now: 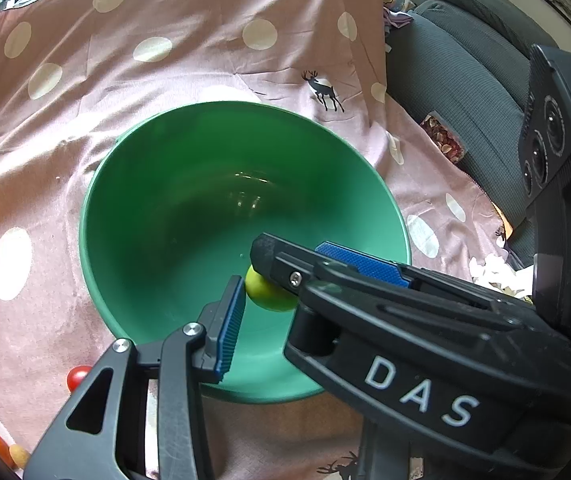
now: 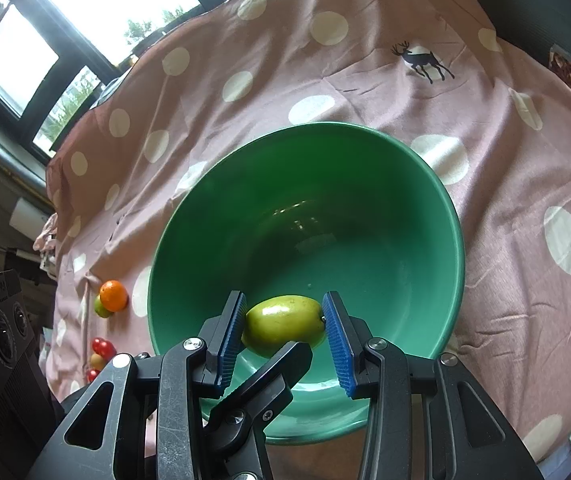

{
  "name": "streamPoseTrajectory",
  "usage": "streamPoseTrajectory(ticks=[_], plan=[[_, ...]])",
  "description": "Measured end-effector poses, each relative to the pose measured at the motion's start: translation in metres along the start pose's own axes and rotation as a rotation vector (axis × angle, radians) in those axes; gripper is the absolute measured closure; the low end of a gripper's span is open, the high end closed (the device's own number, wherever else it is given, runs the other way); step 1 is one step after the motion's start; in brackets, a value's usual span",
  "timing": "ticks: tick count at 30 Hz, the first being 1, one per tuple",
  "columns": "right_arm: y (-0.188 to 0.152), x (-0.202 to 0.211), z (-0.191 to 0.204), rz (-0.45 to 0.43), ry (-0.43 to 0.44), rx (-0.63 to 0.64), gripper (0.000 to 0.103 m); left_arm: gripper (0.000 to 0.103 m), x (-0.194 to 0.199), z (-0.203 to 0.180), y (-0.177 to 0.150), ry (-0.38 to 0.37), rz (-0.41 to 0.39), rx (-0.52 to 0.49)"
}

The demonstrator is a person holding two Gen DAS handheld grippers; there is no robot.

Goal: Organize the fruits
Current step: 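Open the right gripper to drop the fruit into the bowl, then withdraw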

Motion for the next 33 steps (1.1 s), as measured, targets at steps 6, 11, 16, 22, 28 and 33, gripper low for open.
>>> streamPoseTrajectory(ticks=[6,11,16,22,28,33], plan=[[0.0,0.004,0.0,-0.013,-0.007,0.0,0.053,0.063,0.008,0.001,-0.001,-0.012,-0.017,0.017],[0.002,0.019,0.006,-0.08,-0.048,0.023,0.041,0.054,0.036,0.006,-0.004,-0.038,-0.077,0.018],[0.003,0.032,0.01,-0.14,-0.074,0.032,0.031,0.034,0.079,0.02,-0.011,-0.048,-0.181,0.037],[0.004,0.042,0.024,-0.187,-0.08,0.062,0.022,0.02,0.13,0.061,-0.023,-0.016,-0.29,0.113],[0.002,0.048,0.045,-0.237,-0.058,0.103,0.018,0.01,0.175,0.12,-0.037,0.109,-0.409,0.23],[-0.001,0.043,0.067,-0.246,-0.042,0.146,0.018,0.01,0.198,0.182,-0.05,0.234,-0.469,0.337]])
Point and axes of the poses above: each gripper's, at about its wrist camera, not at the fingertips, and x roughly against the way its jaws point, z to its left, y to its top, the point moved 1 cm from there along -x, roughly the way its jaws point, and after that the axes turned 14 degrees about x, right-handed, at the moved point
